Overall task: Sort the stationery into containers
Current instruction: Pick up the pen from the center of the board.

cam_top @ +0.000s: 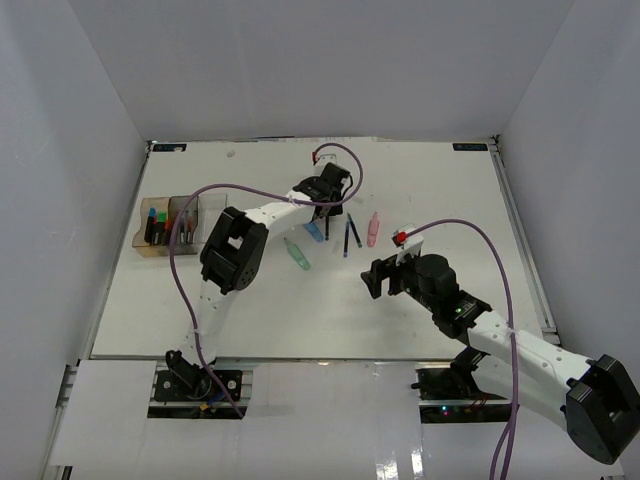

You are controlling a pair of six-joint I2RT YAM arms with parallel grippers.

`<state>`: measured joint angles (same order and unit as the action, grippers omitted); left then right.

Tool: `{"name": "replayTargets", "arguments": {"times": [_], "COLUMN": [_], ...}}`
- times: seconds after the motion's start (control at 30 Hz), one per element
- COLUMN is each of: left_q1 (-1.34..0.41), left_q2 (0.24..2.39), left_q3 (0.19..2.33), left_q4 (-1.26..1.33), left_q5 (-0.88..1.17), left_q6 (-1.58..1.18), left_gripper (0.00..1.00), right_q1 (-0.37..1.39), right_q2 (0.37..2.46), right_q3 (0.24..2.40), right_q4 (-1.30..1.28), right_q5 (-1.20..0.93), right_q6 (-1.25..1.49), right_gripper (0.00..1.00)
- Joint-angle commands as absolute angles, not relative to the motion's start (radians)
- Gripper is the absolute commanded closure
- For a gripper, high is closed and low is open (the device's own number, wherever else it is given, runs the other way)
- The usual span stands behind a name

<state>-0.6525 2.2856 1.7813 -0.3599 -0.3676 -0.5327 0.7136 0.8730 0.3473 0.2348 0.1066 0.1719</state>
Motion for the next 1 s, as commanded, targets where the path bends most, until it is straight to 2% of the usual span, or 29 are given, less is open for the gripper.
{"name": "replayTargets", "arguments": {"times": [0.0, 0.1, 0.43, 0.53, 0.57, 0.73, 0.97], "left_q1": [-0.669, -0.68, -0.689, -0.69, -0.69, -0.69, -0.686], "left_q2": [2.292, 2.296, 2.289, 2.293, 2.293, 2.284, 2.175], "left_q3": [1.809, 1.802, 1.743, 1.752, 1.753, 1.796, 1.839], "left_q4": [-0.35, -0.351, -0.353, -0.353, -0.351, -0.351, -0.351], "left_q5": [-0.393, -0.393, -0.417, -0.411, -0.41, -0.408, -0.452], "left_q6": [-0.532, -0.531, -0.546, -0.543, -0.542, -0.514, -0.404], "left_gripper": [0.52, 0.56, 0.58, 0.64, 0.69, 0.83, 0.87], "right_q1": [0.712, 0.71, 0.71, 0.712, 0.71, 0.71, 0.71], "right_q2": [0.874, 0.871, 0.864, 0.861, 0.858, 0.848, 0.827], "right_q3": [0.344, 0.344, 0.337, 0.336, 0.336, 0.334, 0.331], "right_q4": [0.275, 0.275, 0.281, 0.279, 0.279, 0.279, 0.279], "right_q5": [0.126, 0.132, 0.129, 0.13, 0.13, 0.13, 0.133], "right_q6": [0.16, 0.16, 0.16, 0.161, 0.161, 0.16, 0.153], "right_gripper": [0.09, 0.09, 0.09, 0.09, 0.09, 0.09, 0.09]}}
